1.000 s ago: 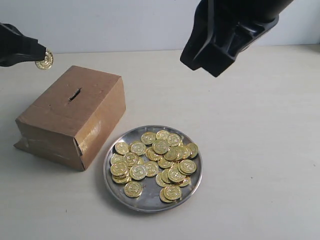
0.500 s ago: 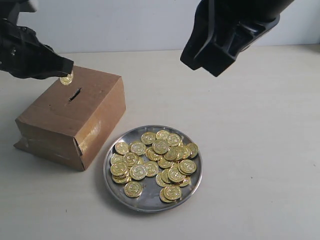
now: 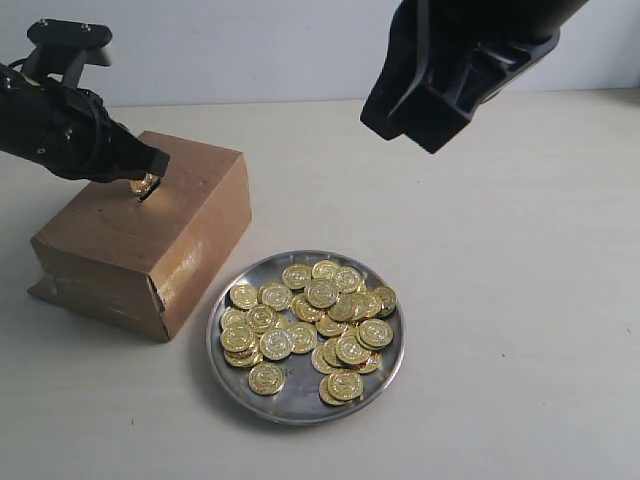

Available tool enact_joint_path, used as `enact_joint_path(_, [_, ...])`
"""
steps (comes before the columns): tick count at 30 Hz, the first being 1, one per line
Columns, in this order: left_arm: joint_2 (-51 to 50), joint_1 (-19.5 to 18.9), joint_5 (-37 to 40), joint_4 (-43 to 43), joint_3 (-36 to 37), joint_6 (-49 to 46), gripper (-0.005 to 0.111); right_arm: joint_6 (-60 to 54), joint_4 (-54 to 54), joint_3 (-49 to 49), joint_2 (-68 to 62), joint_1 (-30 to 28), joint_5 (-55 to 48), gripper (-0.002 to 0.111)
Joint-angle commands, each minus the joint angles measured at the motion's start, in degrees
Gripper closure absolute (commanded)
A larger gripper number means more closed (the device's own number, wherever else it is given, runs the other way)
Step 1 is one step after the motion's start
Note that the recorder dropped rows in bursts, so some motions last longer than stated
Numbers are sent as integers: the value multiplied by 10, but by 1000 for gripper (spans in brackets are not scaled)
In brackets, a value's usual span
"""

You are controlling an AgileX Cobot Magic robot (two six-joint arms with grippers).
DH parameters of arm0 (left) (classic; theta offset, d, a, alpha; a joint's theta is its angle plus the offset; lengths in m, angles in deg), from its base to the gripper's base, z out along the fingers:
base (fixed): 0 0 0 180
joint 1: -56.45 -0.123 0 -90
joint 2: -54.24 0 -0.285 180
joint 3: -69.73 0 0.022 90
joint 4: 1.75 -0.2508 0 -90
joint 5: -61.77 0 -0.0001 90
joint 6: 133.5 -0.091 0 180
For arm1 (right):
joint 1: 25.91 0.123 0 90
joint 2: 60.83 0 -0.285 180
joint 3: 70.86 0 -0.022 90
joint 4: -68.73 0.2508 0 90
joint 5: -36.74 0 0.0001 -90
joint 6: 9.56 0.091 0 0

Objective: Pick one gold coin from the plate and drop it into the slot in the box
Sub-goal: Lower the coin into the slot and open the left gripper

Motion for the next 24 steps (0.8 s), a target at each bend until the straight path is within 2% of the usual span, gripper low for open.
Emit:
enact_joint_path(1, [-4,3,-6,8,-4,5,107,4,1,-5,5,0,1,108])
enact_joint_path(16, [-25,3,-2,12,-4,5,105,4,2,-5,5,0,1,108])
enact_joint_path(24, [-24,3,-2,12,-4,5,68,4,2,-5,5,0,1,108])
